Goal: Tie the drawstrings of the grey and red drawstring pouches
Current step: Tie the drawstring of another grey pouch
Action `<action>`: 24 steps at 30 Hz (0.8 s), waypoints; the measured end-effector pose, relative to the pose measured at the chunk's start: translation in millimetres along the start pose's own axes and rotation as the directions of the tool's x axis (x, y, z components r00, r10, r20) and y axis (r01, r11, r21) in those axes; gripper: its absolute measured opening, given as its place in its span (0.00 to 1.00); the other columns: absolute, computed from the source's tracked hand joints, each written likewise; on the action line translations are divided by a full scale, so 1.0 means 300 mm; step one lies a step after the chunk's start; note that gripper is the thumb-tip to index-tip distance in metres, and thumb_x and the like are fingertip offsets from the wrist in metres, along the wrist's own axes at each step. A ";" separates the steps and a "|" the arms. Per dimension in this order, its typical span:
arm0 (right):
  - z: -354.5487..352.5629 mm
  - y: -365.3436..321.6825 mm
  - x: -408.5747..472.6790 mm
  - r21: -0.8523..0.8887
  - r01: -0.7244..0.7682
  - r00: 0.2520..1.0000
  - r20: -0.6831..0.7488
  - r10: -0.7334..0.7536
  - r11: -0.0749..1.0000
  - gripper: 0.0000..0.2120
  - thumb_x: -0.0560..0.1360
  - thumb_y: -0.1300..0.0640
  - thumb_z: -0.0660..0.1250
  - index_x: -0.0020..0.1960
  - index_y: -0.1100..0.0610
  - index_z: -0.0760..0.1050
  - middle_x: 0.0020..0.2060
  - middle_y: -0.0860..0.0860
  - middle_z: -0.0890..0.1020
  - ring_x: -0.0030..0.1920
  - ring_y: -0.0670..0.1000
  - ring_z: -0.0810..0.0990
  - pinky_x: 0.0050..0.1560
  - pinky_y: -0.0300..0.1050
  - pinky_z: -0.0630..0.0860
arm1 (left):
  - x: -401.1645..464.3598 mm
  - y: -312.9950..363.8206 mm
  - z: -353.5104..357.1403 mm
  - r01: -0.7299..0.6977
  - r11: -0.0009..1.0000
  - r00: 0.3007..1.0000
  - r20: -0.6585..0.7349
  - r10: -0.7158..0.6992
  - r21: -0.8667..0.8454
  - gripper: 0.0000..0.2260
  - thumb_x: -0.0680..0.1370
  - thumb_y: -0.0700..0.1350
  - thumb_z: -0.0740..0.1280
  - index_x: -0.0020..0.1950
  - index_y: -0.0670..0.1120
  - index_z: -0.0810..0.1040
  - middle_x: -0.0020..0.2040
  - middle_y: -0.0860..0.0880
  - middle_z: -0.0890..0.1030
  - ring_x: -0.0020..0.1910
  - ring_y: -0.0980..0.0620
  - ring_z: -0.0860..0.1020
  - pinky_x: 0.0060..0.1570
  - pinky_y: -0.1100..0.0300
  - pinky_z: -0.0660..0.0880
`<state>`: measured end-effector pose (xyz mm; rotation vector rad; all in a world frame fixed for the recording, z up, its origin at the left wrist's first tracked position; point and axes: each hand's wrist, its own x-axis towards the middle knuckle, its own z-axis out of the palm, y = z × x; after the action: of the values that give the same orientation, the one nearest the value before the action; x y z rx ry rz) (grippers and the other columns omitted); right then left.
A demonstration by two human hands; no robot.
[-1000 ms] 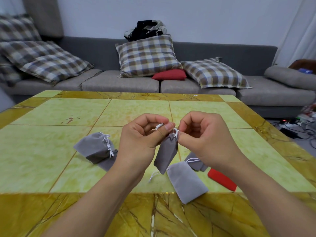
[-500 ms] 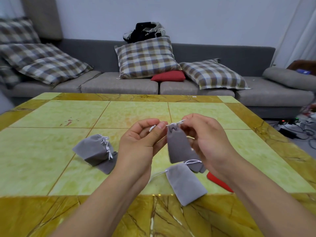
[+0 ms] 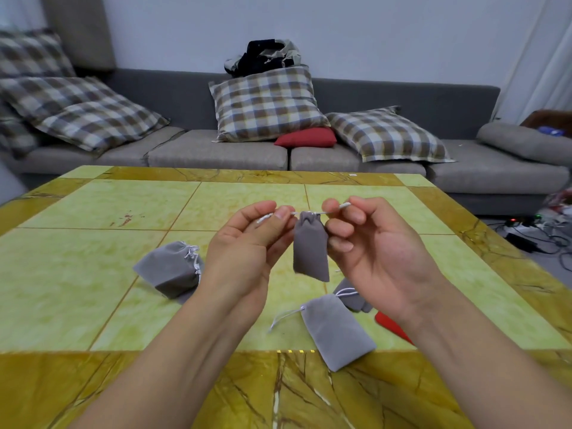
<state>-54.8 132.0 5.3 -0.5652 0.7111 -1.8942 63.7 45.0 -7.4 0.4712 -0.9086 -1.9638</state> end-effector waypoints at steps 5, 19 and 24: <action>-0.004 -0.008 0.002 -0.278 0.072 0.995 -0.053 -0.090 0.958 0.16 0.80 0.59 0.59 0.35 0.56 0.62 0.30 0.51 0.70 0.24 0.47 0.63 0.24 0.38 0.65 | 0.002 0.007 -0.021 -0.094 0.969 0.992 0.104 0.072 0.228 0.06 0.71 0.34 0.71 0.45 0.43 0.79 0.38 0.45 0.84 0.37 0.51 0.83 0.42 0.62 0.81; -0.080 -0.023 -0.002 -0.770 0.147 0.985 0.055 -0.164 0.622 0.07 0.76 0.68 0.67 0.51 0.59 0.78 0.28 0.53 0.72 0.28 0.50 0.70 0.34 0.43 0.72 | 0.019 0.014 -0.085 -0.370 0.411 0.897 0.435 -0.075 0.833 0.04 0.78 0.41 0.69 0.44 0.44 0.82 0.32 0.50 0.78 0.29 0.55 0.77 0.32 0.63 0.76; -0.115 -0.031 0.007 -0.963 0.204 0.975 0.182 -0.131 0.174 0.04 0.74 0.60 0.73 0.49 0.54 0.83 0.28 0.52 0.75 0.29 0.48 0.72 0.36 0.53 0.76 | 0.030 0.014 -0.090 -0.315 0.386 0.915 0.385 -0.119 0.867 0.12 0.82 0.45 0.60 0.41 0.46 0.77 0.29 0.54 0.75 0.28 0.52 0.74 0.32 0.63 0.72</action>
<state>-84.3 141.2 -13.0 -1.5695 1.9484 -1.3191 78.4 24.8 -21.7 0.6096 -2.2888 -1.2364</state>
